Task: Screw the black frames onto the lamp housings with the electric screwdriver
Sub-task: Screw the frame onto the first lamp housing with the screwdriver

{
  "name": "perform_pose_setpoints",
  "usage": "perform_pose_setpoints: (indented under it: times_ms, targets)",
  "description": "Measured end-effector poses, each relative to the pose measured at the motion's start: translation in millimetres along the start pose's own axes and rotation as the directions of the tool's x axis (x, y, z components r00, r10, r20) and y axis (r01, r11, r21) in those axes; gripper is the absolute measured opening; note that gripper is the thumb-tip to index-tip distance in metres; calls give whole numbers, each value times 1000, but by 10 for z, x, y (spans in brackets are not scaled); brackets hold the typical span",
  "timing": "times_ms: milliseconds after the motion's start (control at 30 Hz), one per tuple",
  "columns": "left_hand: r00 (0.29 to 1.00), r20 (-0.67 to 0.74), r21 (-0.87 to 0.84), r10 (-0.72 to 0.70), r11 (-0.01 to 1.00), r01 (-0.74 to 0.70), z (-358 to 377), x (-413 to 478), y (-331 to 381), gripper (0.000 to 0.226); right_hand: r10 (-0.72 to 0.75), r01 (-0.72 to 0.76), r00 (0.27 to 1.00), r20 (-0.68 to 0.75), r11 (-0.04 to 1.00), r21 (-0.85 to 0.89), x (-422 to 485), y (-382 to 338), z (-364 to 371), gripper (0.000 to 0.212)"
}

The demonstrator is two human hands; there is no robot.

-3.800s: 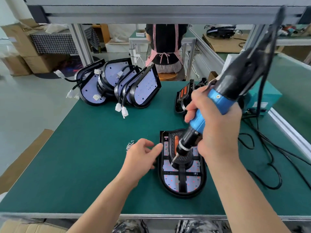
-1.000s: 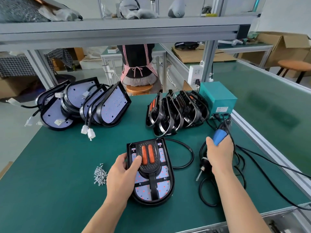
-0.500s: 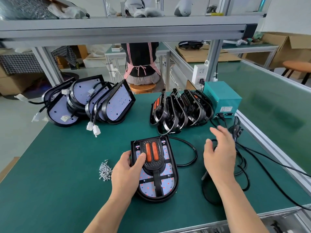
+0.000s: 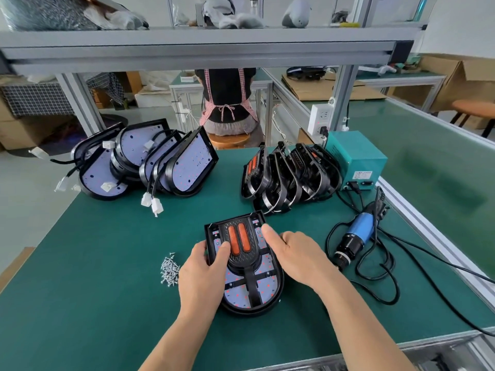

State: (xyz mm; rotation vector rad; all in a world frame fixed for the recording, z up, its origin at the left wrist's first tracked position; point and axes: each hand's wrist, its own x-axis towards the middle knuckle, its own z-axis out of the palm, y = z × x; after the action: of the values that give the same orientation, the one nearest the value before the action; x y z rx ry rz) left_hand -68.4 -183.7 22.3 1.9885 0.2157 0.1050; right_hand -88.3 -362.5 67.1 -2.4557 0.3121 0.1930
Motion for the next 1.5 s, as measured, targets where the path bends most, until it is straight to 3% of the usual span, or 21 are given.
perform_pose_setpoints:
  times_ms: [67, 167, 267, 333, 433, 567, 733, 800, 867, 1067, 1200, 1267, 1400, 1500]
  targets:
    - [1000, -11, 9, 4, 1000, -4, -4, -11, 4, 28, 3, -2, 1000, -9, 991, 131, -31, -8, 21, 56]
    - [1000, -7, -21, 10, 1000, -10, 7, -63, 21, 22, 14, -37, 998, 62, 919, 392, -61, -16, 64, 45]
    - [1000, 0, -132, -14, 991, 14, 29, -115, 47, 11, 11, -135, 980, 200, 776, 616, -72, -22, 145, 23]
    - [998, 26, -237, -57, 970, 61, 38, -135, 57, 5, -16, -209, 960, 281, 630, 748, -92, -29, 175, 25]
    - [987, 108, -416, -120, 896, 155, 64, -167, 79, 15, -67, -210, 952, 297, 563, 800, -115, -15, 161, 41]
    - [990, 105, -506, -94, 852, 135, 104, -228, 113, 14, -134, -184, 948, 290, 512, 839, -153, 21, 135, 57]
    - [1000, 14, -471, -20, 882, 24, 157, -261, 173, 11, -198, -194, 933, 300, 425, 884, -194, 72, 74, 58]
    - [999, -36, -419, 10, 908, -24, 159, -272, 209, 22, -212, -215, 925, 314, 389, 896, -230, 83, 73, 56]
    - [999, -32, -442, 21, 897, -33, 156, -289, 237, 33, -230, -188, 928, 293, 390, 901, -262, 100, 54, 58]
    - [992, 96, -637, 85, 771, -4, 213, -347, 421, 17, -286, -72, 937, 201, 404, 912, -367, 137, -148, 60]
    - [979, 137, -704, 148, 710, -9, 263, -390, 663, 27, -318, -25, 940, 125, 300, 954, -432, 243, -282, 57]
    - [975, 115, -682, 191, 728, -62, 321, -405, 777, 24, -316, 11, 947, 60, 218, 976, -459, 300, -321, 56]
    - [939, -57, -544, 338, 778, -313, 420, -449, 974, 19, -235, 138, 966, -112, 99, 985, -491, 455, -428, 60]
    - [910, -19, -447, 414, 811, -378, 466, -431, 936, 22, -62, 323, 946, -319, 72, 944, -471, 671, -682, 60]
